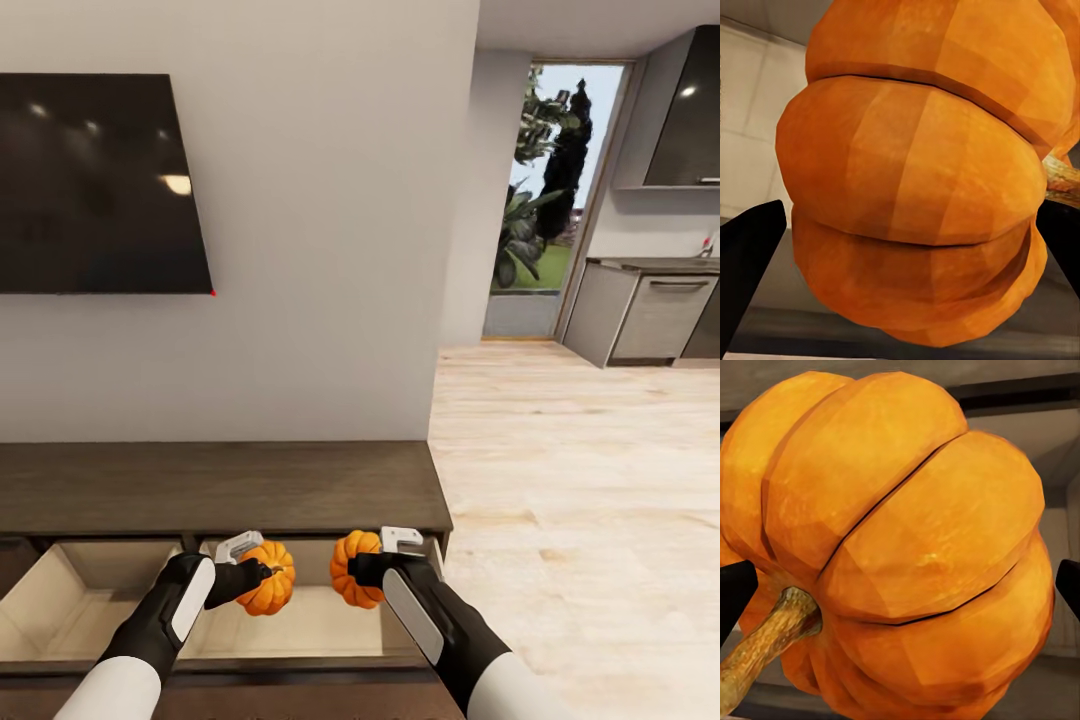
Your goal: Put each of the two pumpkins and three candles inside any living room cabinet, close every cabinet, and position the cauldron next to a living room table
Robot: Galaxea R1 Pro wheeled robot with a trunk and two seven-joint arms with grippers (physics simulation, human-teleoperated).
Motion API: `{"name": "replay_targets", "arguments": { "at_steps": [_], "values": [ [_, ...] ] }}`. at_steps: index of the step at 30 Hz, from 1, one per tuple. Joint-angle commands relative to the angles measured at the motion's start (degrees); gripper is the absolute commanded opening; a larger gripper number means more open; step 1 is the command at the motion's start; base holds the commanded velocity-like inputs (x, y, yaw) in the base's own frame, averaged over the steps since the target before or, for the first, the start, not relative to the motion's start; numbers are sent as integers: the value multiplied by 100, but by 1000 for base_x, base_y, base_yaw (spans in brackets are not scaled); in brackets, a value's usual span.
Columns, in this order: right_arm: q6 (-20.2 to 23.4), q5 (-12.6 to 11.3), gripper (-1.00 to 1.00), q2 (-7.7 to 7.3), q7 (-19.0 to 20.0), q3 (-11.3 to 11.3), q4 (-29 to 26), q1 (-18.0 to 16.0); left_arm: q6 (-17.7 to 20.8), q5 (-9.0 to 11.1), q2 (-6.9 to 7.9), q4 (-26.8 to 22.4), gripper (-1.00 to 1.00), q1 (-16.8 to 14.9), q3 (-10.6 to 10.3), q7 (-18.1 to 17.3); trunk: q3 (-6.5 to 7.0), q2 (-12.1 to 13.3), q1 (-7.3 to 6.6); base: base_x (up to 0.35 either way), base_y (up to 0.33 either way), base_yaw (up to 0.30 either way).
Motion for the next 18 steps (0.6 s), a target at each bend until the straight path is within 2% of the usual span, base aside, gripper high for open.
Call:
{"name": "replay_targets", "arguments": {
  "at_steps": [1, 11, 16, 18],
  "values": [
    [-3, 5, -100, 0, -4, 15, -1, -1, -2, 9, 0, 0, -100, -1, 1, -4, -18, -42, 22, 0, 0, 0],
    [23, 5, -100, 0, -4, 60, -1, -7, -44, -41, -25, 2, -100, -1, -28, 106, -198, -443, 242, 0, 0, 0],
    [39, 16, -100, 0, -46, 62, 0, -10, -90, -45, -48, 2, -100, -1, -48, 525, -287, -643, 352, 0, 0, 0],
    [25, 29, -100, 0, -55, 63, 16, -10, -260, -43, -60, 2, -100, -1, -52, 769, -323, -724, 396, 0, 0, 0]
  ]
}}
